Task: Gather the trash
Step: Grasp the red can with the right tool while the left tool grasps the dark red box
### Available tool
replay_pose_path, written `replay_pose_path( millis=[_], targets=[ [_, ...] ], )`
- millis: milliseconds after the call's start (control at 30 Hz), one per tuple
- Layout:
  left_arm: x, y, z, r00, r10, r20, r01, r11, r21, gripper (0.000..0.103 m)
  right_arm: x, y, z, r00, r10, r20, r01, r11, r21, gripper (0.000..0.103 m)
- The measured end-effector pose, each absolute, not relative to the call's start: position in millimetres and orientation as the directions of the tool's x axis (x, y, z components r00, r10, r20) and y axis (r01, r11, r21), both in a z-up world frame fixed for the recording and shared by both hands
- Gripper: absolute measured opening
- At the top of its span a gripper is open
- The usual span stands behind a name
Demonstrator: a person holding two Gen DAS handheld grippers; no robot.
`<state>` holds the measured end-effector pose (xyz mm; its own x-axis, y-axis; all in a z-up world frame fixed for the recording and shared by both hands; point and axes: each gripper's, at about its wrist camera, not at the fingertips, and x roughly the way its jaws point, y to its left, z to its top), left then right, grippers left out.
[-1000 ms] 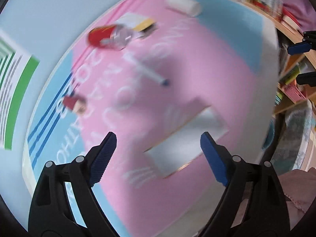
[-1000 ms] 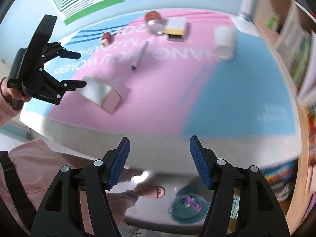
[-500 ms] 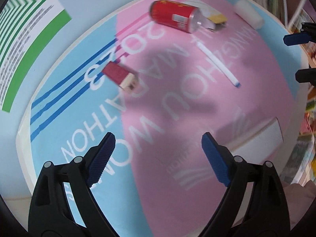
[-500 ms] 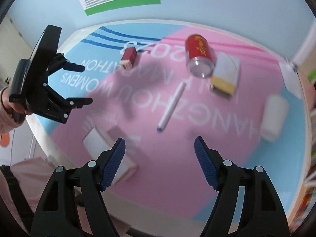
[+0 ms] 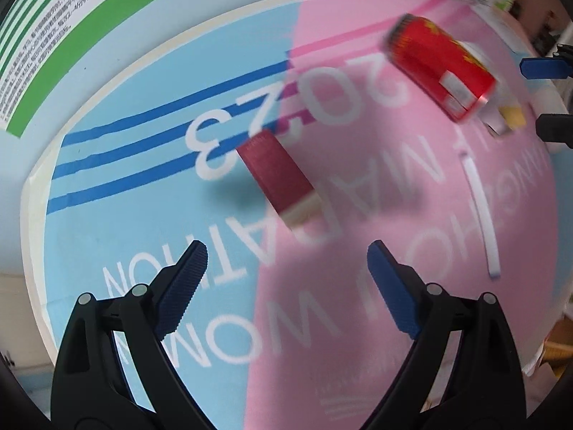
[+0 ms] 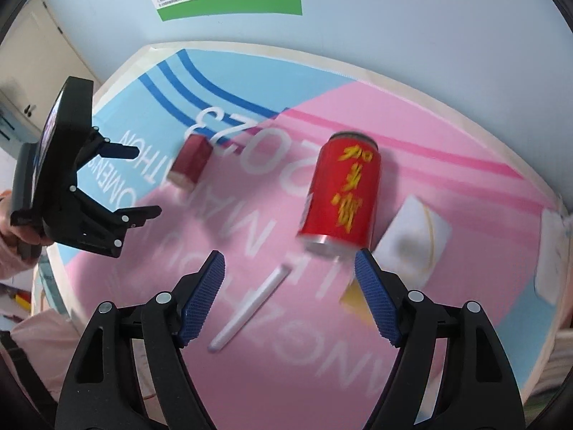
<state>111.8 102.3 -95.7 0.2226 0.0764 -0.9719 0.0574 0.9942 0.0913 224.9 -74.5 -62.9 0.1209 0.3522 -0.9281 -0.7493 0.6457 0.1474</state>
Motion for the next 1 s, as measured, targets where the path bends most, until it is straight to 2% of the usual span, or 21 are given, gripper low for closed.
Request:
replay_pose_path(
  millis=[433,567,667,733,767,833,900,1000],
  targets=[
    [151.5,118.5,-135.2,0.143,0.080,-0.986,-0.041,0.996,0.075,0.088,291.0,-54.9,-120.2,0.051,0.313,-0.948,-0.741,0.648,0.175,0.076],
    [152.8,122.7,-139.0,0.140,0.046,-0.989,-0.058,0.998,0.039,0.081,293.6,-51.5,-131.7,0.051,0.292,-0.955,-0.744,0.649,0.159,0.076],
    [157.4,124.5,-138.7,0.142,0.019,-0.990,-0.051,0.999,0.012,0.070,294.4,-48.0,-136.4,0.049,0.292,-0.955,-0.742,0.650,0.160,0.073],
    [159.9,125.8,-138.0,0.142,-0.011,-0.990,-0.049,0.999,-0.018,0.057,294.8,-44.7,-137.0,0.055,0.294,-0.954,-0.741,0.652,0.159,0.073],
    [161.3,127.7,-133.9,0.143,-0.013,-0.990,-0.047,0.999,-0.020,0.054,295.0,-42.8,-136.9,0.052,0.296,-0.954,-0.741,0.652,0.162,0.073],
    [162.2,123.8,-131.5,0.145,-0.020,-0.989,-0.042,0.999,-0.026,0.038,294.7,-40.0,-136.4,0.047,0.299,-0.953,-0.741,0.651,0.167,0.072],
    [161.9,120.8,-129.2,0.143,-0.026,-0.989,-0.027,0.999,-0.030,0.029,292.7,-36.6,-134.5,0.054,0.296,-0.954,-0.748,0.645,0.158,0.072],
    [159.4,114.0,-123.7,0.152,-0.025,-0.988,-0.007,1.000,-0.026,0.027,289.2,-33.1,-127.6,0.055,0.307,-0.950,-0.754,0.637,0.162,0.071]
  ],
)
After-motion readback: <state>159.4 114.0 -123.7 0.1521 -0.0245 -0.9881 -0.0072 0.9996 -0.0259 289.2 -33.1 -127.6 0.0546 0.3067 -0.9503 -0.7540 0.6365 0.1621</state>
